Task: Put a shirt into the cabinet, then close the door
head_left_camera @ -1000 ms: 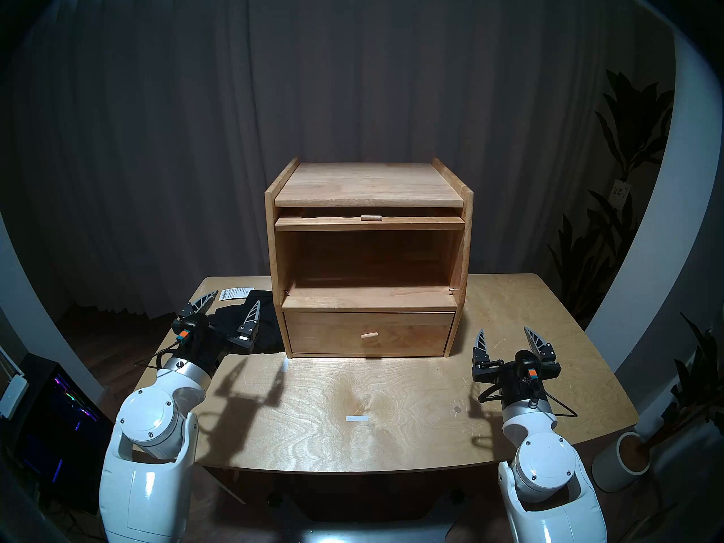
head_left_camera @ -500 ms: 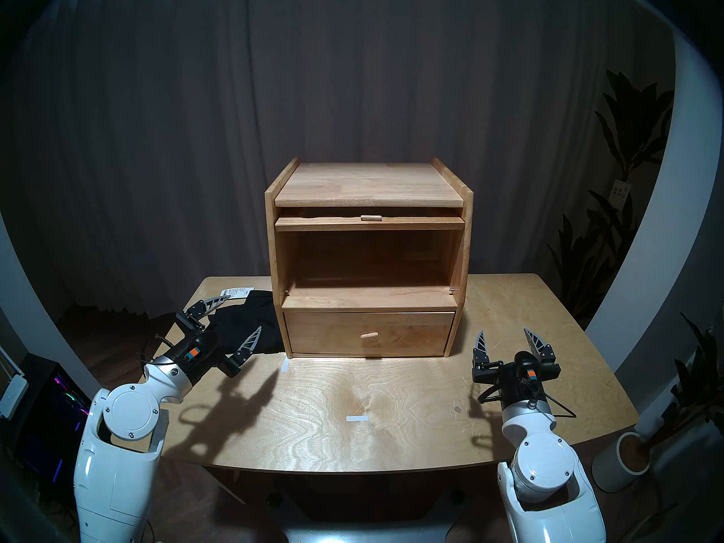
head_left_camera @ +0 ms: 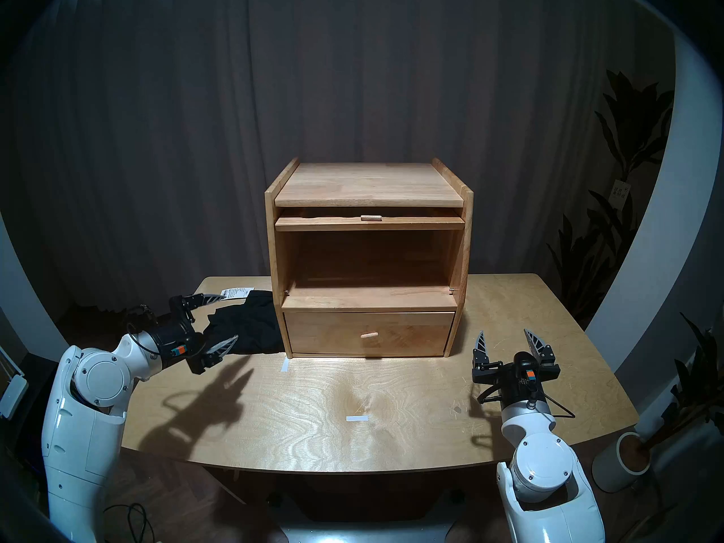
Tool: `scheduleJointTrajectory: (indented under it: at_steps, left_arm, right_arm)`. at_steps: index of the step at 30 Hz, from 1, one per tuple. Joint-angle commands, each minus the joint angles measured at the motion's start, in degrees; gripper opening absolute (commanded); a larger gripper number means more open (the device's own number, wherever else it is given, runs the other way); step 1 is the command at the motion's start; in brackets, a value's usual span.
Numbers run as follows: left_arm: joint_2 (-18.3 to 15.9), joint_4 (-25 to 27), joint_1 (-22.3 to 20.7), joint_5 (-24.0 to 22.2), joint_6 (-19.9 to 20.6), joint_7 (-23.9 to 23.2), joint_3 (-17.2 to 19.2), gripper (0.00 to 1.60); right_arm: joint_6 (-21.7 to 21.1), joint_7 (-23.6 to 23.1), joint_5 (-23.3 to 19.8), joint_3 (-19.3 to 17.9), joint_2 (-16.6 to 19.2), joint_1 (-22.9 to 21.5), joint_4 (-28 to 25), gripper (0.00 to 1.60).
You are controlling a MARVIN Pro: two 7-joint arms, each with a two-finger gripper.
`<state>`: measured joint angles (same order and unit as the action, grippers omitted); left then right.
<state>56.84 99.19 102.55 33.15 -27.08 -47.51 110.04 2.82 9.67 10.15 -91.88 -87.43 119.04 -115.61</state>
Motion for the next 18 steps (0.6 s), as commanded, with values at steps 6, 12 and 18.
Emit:
scheduleJointTrajectory:
  at_steps: [6, 12, 18]
  left_arm:
    - [-9.16, -7.06, -6.81, 6.20, -7.19, -11.50, -5.72, 1.60]
    - [-7.97, -5.99, -10.46, 2.84, -5.92, -10.14, -10.14, 1.60]
    - [-2.53, -4.62, -13.27, -2.39, -1.88, -8.87, -11.96, 1.60]
  right_arm:
    - [0.43, -0.17, -0.25, 0.26, 0.00, -0.25, -1.58, 1.60]
    - [0.42, -0.16, -0.32, 0.28, 0.02, -0.20, -1.69, 1.60]
    - [0.41, -0.14, -0.43, 0.30, 0.05, -0.21, -1.67, 1.60]
